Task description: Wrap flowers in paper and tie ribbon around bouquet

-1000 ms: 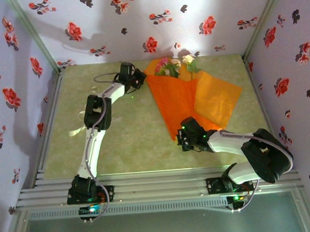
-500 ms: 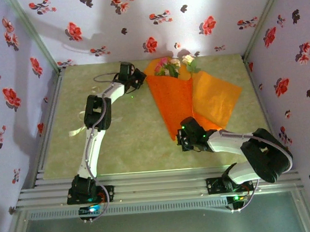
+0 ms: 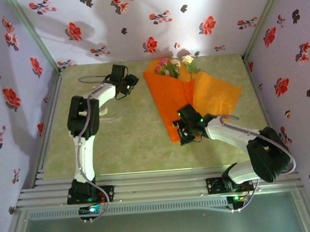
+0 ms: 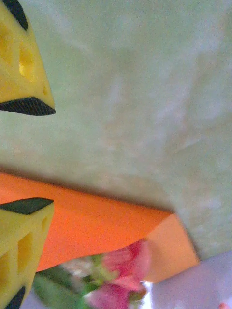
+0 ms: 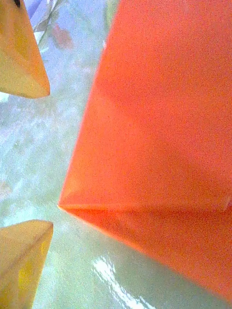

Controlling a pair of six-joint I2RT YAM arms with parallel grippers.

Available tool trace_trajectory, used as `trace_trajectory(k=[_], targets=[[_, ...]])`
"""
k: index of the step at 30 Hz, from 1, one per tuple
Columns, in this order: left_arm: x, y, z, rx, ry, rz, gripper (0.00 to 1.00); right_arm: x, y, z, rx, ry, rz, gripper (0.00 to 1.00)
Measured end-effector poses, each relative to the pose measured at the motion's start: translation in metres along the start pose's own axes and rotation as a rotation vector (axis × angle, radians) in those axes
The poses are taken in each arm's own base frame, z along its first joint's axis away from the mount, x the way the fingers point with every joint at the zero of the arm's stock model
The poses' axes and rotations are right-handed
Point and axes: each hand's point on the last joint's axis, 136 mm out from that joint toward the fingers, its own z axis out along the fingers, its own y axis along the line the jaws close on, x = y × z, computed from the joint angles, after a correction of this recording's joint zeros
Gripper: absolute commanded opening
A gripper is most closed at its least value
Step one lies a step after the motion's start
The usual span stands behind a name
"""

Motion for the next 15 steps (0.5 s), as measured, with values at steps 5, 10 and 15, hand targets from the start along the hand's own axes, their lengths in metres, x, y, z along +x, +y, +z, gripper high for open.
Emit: trace_trajectory(k=[5,10,15], targets=[[0.099,-0.048,-0.049,0.080,0.131,0.136,0.29,-0.016,0.049,-0.055,-0.030,-0.092,-0.181,0.77],[0.243,-0.065,-0.064,0.126,0.400,0.288,0.19,-0.080,0.060,-0.094,-0.008,-0.210,-0.256,0.75],[0.323,-0.044,-0.055,0.079,0.591,0.337,0.17,-0.200,0.066,-0.120,0.105,-0.347,-0.269,0.72]])
